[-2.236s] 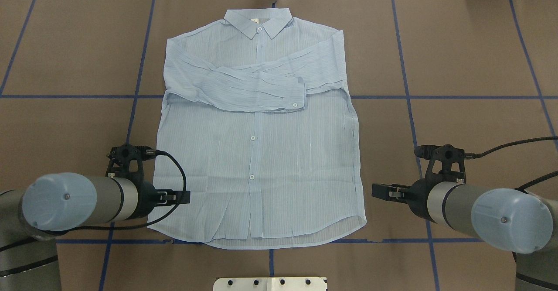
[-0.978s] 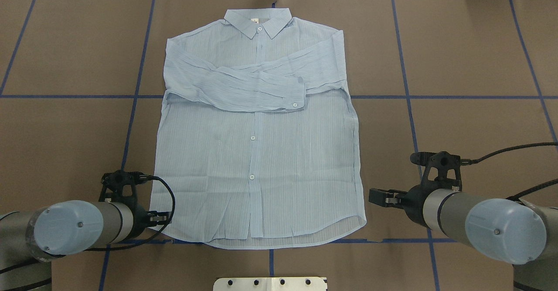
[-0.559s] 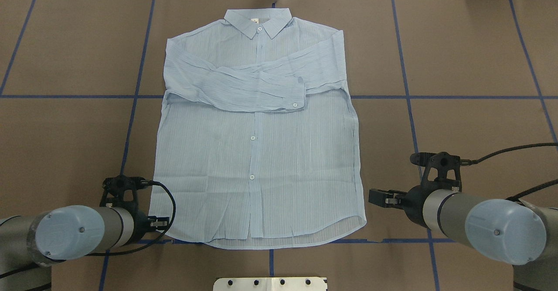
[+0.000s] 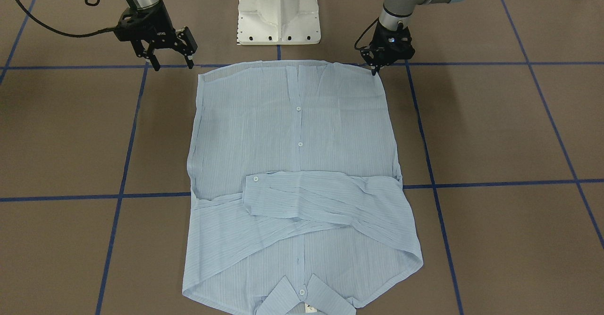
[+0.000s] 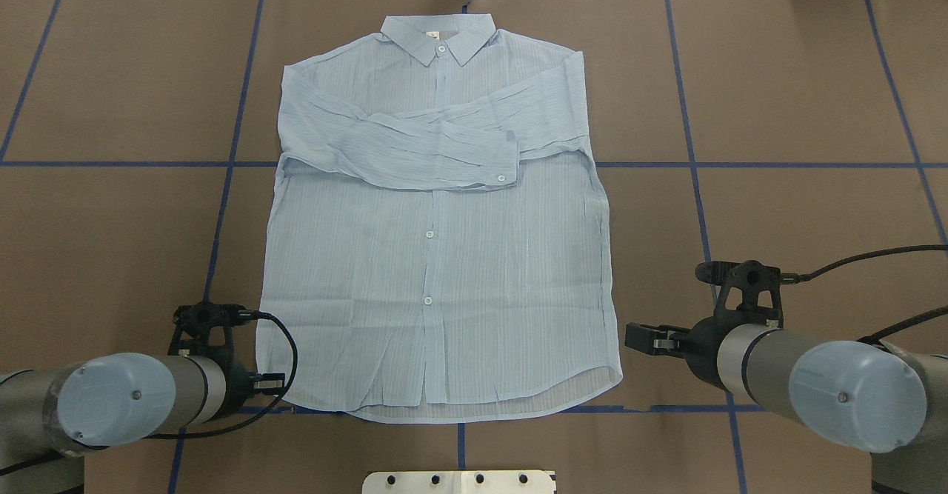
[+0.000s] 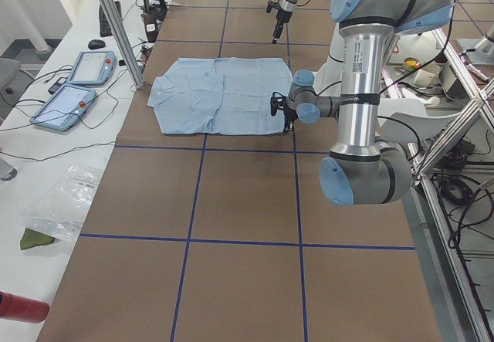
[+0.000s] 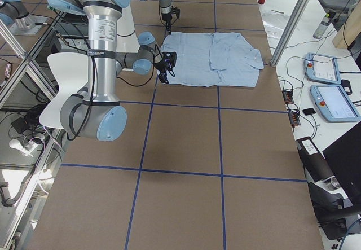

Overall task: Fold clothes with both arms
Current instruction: 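Lower both grippers to the hem corners nearest the robot and grasp them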

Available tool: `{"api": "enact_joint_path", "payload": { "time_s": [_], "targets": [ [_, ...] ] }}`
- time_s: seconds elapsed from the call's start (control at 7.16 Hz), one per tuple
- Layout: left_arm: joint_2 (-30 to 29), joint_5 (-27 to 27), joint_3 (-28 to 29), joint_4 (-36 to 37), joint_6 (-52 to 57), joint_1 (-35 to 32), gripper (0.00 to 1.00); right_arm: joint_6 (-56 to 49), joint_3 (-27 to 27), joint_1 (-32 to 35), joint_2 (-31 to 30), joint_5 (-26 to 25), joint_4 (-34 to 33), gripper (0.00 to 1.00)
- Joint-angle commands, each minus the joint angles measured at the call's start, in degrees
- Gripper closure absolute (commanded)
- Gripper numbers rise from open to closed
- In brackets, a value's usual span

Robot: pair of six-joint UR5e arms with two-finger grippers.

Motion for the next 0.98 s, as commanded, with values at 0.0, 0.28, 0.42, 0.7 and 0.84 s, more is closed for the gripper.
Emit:
{"api": "enact_joint_path", "payload": {
  "time_s": [0.0, 0.28, 0.42, 0.7, 0.84],
  "targets": [
    [0.03, 0.0, -1.4, 0.08, -0.07, -0.1, 1.0, 4.63, -0.46, -4.24, 0.09, -4.99, 0.01, 0.03],
    [-0.06, 0.0, -1.41, -0.01, -0.16, -0.1, 1.0, 9.56, -6.05, -9.61, 1.83, -13.16, 0.1, 0.26],
    [-0.06, 0.0, -1.41, -0.01, -0.16, -0.1, 1.0, 9.59, -8.35, -10.94, 3.06, -15.81, 0.01, 0.36],
    [-0.06, 0.0, -1.41, -0.01, -0.16, -0.01, 1.0, 9.68, -9.25, -12.96, 4.04, -18.03, -0.25, 0.47],
    [-0.06, 0.0, -1.41, -0.01, -0.16, -0.1, 1.0, 9.59, -9.69, -13.15, 4.57, -18.04, -0.25, 0.51]
  ]
}}
